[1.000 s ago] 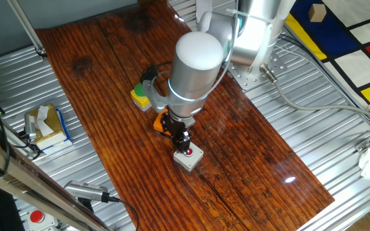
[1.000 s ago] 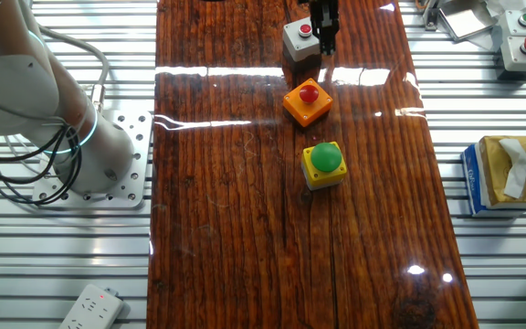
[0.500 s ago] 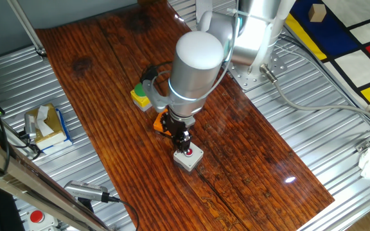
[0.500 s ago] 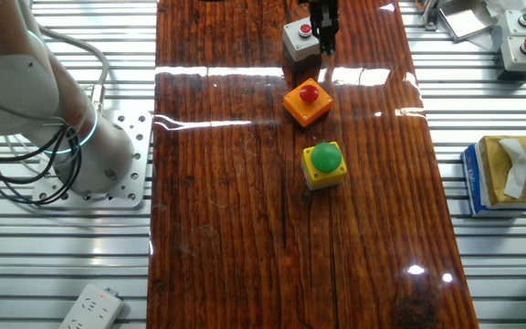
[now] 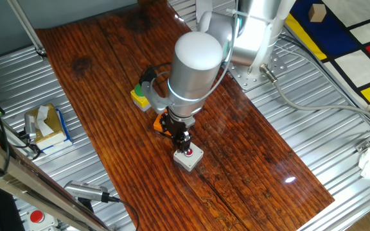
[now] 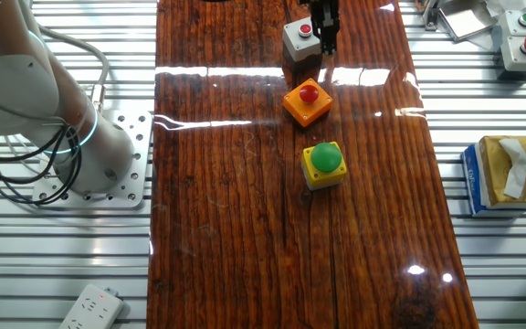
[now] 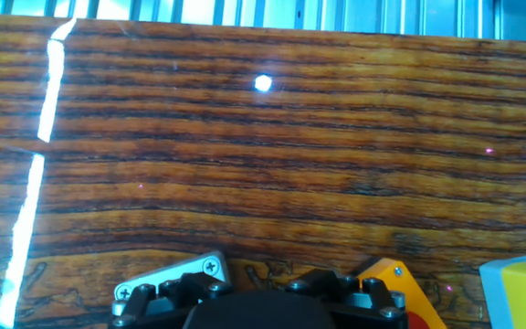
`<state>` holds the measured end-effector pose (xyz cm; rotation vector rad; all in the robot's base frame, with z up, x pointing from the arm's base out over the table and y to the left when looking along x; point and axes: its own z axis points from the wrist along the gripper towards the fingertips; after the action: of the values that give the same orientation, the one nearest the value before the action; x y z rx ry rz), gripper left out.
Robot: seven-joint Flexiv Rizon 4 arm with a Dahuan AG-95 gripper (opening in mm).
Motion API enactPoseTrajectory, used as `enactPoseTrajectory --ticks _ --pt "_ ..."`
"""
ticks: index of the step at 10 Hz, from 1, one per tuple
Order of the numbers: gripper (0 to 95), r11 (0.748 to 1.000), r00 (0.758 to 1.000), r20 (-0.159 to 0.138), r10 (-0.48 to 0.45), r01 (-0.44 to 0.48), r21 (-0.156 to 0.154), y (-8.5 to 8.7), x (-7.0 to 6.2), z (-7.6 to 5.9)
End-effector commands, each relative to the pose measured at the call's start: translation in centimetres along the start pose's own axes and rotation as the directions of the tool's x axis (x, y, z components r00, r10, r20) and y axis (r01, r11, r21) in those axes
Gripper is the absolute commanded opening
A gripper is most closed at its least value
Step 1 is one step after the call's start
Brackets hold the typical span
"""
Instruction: Press three buttons from left to right in sequence
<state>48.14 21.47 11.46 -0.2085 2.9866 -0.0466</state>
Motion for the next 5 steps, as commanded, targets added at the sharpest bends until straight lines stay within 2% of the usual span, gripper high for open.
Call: enactPoseTrajectory --ticks 1,2,5 --pt "76.0 1.000 1.000 -0.005 -0.006 0.006 -0.007 0.07 -0.01 0.00" --pt "57.0 1.000 1.000 -0.005 -0.007 0.007 -0.009 0.07 -0.01 0.01" --pt "57.0 1.000 1.000 -0.005 -0.015 0.015 0.001 0.07 0.00 0.07"
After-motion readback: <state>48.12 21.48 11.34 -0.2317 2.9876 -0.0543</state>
